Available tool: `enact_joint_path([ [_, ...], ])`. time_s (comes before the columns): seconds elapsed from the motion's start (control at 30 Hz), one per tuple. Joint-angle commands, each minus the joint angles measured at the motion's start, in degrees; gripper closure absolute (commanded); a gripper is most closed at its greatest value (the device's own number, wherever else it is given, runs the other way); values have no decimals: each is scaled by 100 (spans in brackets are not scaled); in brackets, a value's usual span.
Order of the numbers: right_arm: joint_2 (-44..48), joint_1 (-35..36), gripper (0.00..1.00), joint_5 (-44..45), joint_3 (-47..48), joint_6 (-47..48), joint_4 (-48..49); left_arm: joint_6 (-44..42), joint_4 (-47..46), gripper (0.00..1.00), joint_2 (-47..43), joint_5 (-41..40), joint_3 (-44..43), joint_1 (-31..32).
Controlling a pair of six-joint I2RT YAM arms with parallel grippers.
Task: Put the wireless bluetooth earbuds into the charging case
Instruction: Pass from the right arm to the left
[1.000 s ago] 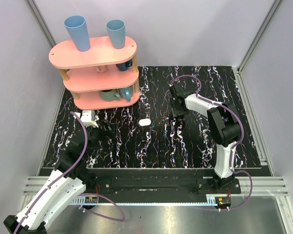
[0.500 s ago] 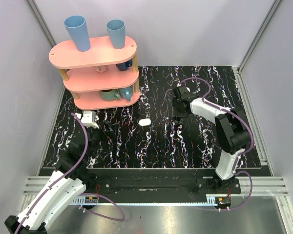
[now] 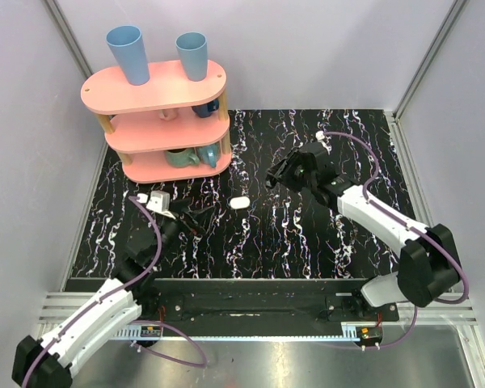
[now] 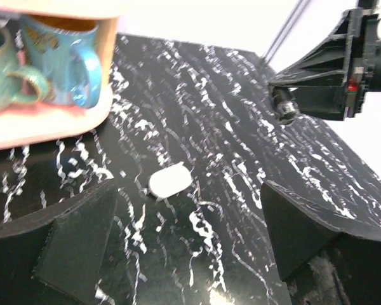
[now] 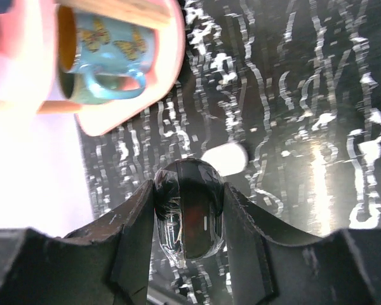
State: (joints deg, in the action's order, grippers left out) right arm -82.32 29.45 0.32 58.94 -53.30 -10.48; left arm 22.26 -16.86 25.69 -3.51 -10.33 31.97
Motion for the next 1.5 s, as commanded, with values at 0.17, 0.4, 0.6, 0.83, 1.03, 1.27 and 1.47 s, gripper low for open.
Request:
enact_joint_path([
  [0.17,744,420,86,-58,-444,-1762,1213,-933,-3968,1,1585,-1081,268,1390],
  [0.4,937,623,86,-67,-541,-2132,1504,-1408,-5950,1,3107,-1600,119,2172],
  [0.6,1025,755,85,-111,-585,-2290,1628,-1883,-7110,1,4250,-1890,-338,2534],
  [0.83,1139,816,85,-243,-646,-2325,1733,-1778,-7859,1,5094,-1917,-838,2543],
  [1.03,1254,817,85,-225,-761,-2317,1751,-1725,-7859,4,5165,-1873,-1173,2543],
  [1.27,1245,834,85,-313,-822,-2369,1865,-1480,-7859,5,5279,-1802,-1402,2543],
  [1.47,1219,816,85,-409,-849,-2396,1988,-1136,-7859,11,5490,-2005,-1613,2543],
])
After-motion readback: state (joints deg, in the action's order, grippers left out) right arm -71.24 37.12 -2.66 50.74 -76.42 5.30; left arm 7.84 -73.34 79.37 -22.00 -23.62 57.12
